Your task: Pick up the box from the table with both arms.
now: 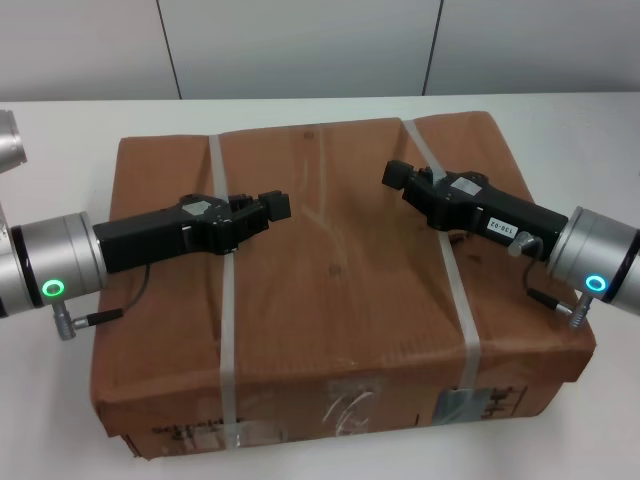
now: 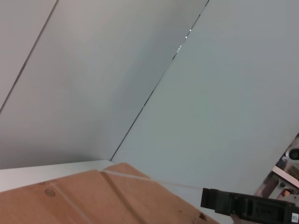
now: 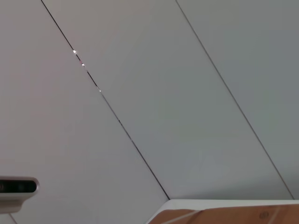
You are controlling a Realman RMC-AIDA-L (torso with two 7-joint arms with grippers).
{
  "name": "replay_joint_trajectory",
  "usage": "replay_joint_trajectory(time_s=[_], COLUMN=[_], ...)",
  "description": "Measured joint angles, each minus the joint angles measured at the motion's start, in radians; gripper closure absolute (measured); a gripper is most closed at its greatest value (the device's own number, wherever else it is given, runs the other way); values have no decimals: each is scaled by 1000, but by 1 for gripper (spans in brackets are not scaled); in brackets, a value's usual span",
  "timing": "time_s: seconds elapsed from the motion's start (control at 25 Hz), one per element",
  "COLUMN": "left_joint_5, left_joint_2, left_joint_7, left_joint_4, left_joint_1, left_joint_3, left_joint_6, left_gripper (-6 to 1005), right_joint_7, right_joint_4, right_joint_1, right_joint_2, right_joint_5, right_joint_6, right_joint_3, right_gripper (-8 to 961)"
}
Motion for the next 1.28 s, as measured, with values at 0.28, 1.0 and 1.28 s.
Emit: replay_joint_trajectory(time_s=[0.28, 1.0, 1.28], left_joint_5=[-1, -2, -2], left_joint_2=[0, 0, 0], left_joint_7=[0, 0, 6], left_joint_4=[2, 3, 3], left_joint_1=[0, 0, 2], left_joint_3=[0, -2, -2], left_joint_6=[11, 12, 12], left_gripper=[886, 886, 886], right_joint_7=[0, -10, -11], right_joint_4=[0, 4, 4], right_joint_1=[-1, -4, -5], right_joint_2=[0, 0, 0], right_joint_5=[6, 7, 7], right_joint_6=[0, -1, -1], right_joint_3=[-4, -2, -2], right_gripper=[899, 899, 899])
